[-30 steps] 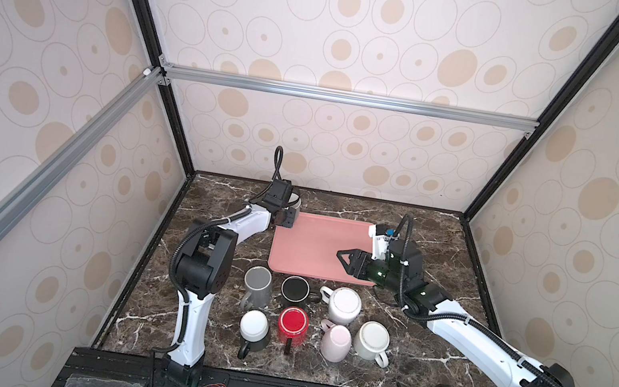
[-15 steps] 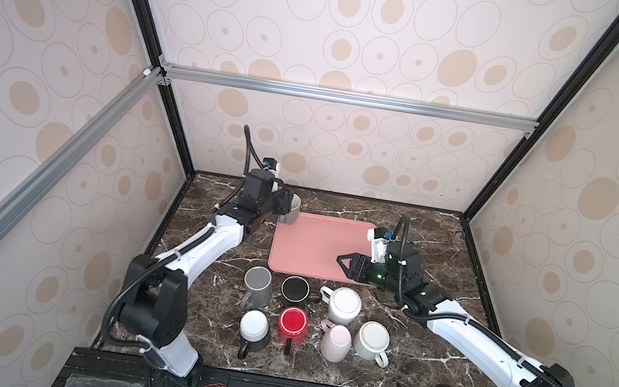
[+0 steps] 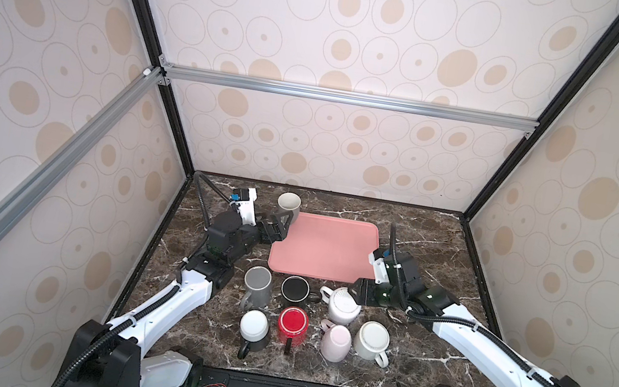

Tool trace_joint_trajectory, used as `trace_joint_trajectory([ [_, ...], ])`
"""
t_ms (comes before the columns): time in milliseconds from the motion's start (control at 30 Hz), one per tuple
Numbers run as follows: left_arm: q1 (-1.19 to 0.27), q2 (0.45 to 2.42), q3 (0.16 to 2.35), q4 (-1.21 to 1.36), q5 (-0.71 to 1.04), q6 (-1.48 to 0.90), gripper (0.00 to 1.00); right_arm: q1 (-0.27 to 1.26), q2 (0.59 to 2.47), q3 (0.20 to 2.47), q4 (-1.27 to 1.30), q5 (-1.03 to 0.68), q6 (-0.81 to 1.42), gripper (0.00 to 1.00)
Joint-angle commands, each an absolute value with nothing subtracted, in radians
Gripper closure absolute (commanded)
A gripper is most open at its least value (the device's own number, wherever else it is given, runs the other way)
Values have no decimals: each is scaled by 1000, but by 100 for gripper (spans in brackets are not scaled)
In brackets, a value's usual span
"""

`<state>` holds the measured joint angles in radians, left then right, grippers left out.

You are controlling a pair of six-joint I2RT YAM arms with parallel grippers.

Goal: Turn the mug right side up
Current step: 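Open the left gripper and lift away while the right gripper moves over the cream mug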

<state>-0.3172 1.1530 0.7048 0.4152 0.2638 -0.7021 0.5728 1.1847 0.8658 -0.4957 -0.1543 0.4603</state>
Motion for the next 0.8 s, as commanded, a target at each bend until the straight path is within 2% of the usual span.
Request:
trace_joint_trajectory([
  [0,-321,1093,663,549,300,-782,1,573,1120,895,-712,-97,426,37],
  [133,-321,1055,574,661,280,-846,1,574,1069,896,-808,-97,442,36],
  [467,-320,1050,580,669,313,-870,1,574,1023,953,-1037,-107,466,35],
  [767,-320,1054,577,651,300,-871,1,575,921,886,-1128,-87,530,35],
])
